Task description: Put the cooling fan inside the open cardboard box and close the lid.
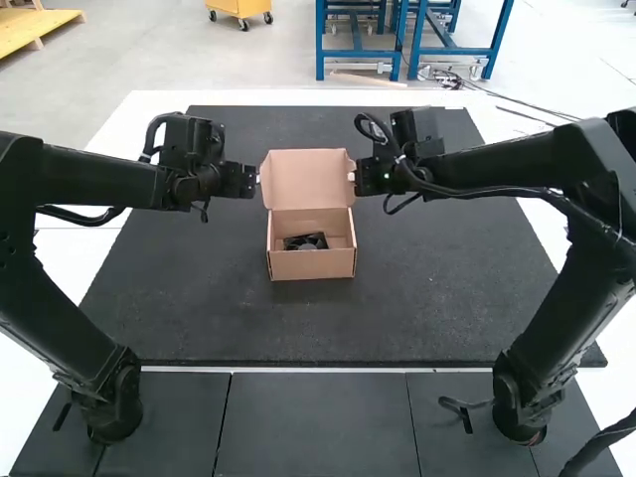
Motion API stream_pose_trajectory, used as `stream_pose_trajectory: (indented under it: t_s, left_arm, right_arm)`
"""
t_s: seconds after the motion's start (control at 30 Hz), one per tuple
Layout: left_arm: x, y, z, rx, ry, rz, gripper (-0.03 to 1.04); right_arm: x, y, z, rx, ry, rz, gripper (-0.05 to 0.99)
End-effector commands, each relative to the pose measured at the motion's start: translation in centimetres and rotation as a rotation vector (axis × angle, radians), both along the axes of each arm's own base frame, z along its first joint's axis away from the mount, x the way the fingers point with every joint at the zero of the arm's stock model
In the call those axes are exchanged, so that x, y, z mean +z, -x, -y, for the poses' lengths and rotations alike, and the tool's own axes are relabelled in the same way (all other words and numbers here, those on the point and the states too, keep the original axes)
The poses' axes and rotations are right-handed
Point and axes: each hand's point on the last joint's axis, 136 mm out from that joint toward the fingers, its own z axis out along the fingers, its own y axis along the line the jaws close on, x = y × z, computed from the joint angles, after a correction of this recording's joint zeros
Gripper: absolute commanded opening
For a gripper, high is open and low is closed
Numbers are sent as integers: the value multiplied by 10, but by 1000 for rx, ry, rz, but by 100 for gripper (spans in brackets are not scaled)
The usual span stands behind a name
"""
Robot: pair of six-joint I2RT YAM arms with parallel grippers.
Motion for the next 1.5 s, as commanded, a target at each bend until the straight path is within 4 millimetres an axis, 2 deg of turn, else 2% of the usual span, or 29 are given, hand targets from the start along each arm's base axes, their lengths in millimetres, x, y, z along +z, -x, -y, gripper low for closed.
stream_pose_trajectory:
  t_s: [0.0,0.33,0.5,1.0,1.47]
  left_arm:
    - [26,-4,3,0,8,58,97]
    - [29,5,1,0,12,56,97]
    - [28,10,1,-4,12,52,97]
    - [26,23,34,-79,26,37,97]
    - [13,39,27,-80,9,-4,97]
  right_arm:
    - [-1,18,-17,49,-19,-17,-2]
    - [-11,31,-27,52,-11,-31,-2]
    - [-11,29,-23,32,-4,-27,-2]
    - [-7,28,-19,22,-3,-11,-2]
    - [-26,38,-11,19,37,-63,-2]
